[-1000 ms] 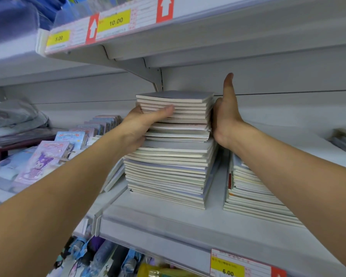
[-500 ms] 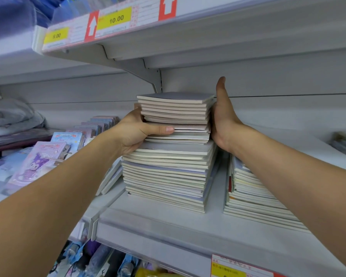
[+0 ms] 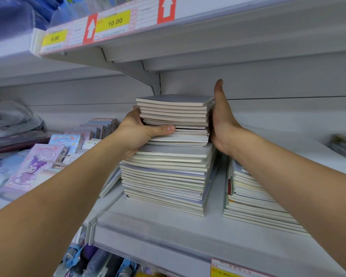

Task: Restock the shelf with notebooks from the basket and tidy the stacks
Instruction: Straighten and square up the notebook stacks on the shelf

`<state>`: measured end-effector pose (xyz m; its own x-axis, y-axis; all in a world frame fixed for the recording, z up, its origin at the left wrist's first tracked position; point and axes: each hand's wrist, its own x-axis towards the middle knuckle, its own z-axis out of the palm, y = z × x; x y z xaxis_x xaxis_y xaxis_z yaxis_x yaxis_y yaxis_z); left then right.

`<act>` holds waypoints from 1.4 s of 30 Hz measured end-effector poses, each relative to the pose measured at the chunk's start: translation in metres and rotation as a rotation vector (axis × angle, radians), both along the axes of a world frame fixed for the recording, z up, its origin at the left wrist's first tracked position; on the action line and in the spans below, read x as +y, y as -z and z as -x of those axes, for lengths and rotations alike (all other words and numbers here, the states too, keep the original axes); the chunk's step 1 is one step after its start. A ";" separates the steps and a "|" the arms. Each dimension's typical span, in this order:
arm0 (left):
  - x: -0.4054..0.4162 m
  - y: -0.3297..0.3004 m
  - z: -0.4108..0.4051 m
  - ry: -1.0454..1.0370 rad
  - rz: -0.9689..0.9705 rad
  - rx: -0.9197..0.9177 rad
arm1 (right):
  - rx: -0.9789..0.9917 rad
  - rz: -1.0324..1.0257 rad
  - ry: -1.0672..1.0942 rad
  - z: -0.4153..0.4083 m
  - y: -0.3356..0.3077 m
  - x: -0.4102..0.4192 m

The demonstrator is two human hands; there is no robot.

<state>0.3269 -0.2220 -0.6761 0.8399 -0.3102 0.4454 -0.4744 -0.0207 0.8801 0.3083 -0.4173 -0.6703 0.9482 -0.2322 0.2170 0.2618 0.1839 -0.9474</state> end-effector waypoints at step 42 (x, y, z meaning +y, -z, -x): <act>-0.007 0.006 -0.007 -0.326 -0.062 -0.119 | 0.022 -0.076 0.100 -0.002 0.002 -0.001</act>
